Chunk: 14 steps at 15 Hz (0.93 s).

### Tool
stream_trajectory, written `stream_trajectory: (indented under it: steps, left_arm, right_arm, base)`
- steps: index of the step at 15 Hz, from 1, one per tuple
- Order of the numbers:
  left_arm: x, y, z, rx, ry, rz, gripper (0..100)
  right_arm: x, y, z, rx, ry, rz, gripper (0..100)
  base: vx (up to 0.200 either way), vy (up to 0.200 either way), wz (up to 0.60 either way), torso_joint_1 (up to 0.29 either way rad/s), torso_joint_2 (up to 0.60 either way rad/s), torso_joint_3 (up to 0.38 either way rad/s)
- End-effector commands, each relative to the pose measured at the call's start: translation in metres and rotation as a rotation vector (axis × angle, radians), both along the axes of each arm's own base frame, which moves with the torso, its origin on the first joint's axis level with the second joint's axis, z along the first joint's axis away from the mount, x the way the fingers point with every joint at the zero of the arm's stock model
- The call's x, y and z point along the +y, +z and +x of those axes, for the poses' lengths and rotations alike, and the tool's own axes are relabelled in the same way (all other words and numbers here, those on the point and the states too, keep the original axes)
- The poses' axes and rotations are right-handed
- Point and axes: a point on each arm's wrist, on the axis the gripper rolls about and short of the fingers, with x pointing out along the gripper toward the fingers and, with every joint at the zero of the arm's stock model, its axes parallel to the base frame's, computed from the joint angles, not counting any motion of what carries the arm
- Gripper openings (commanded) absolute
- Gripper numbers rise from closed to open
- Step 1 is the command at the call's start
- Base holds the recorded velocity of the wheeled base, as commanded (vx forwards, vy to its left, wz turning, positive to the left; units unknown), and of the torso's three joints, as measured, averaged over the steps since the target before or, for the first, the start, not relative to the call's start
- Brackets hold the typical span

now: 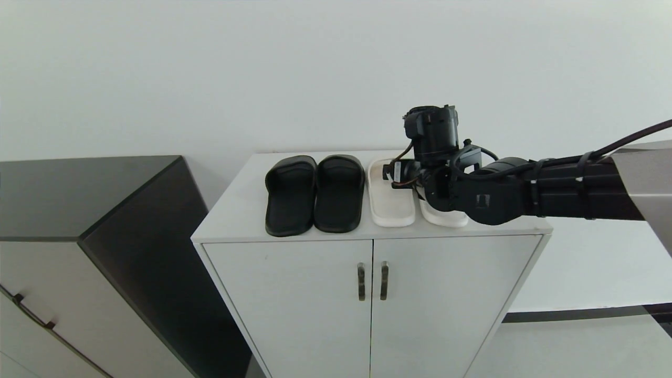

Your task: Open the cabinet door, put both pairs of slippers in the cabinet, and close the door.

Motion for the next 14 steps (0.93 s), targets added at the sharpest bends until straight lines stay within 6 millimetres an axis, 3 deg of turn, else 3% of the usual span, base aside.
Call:
stream_trajectory:
  steps: [1, 3, 4, 9, 14]
  left_arm:
    - [0.0, 0.0, 0.0, 0.0, 0.0, 0.0, 0]
    - [0.0, 0.0, 0.0, 0.0, 0.0, 0.0, 0]
    - [0.0, 0.0, 0.0, 0.0, 0.0, 0.0, 0]
    - [0.0, 0.0, 0.0, 0.0, 0.0, -0.002, 0]
    - [0.0, 0.0, 0.0, -0.001, 0.0, -0.02, 0]
  right_arm:
    - [0.002, -0.005, 0.006, 0.002, -0.005, -0.001, 100]
    - [0.0, -0.01, 0.013, 0.008, -0.018, -0.005, 100]
    - [-0.003, -0.011, 0.016, 0.005, -0.025, -0.003, 0]
    - [-0.003, -0.003, 0.017, -0.016, -0.028, 0.013, 0]
    - [-0.022, 0.03, -0.01, -0.05, -0.027, 0.022, 0]
  base:
    - [0.0, 0.0, 0.0, 0.0, 0.0, 0.0]
    - [0.0, 0.0, 0.0, 0.0, 0.0, 0.0]
    - [0.0, 0.0, 0.0, 0.0, 0.0, 0.0]
    - [0.0, 0.0, 0.0, 0.0, 0.0, 0.0]
    - [0.0, 0.0, 0.0, 0.0, 0.0, 0.0]
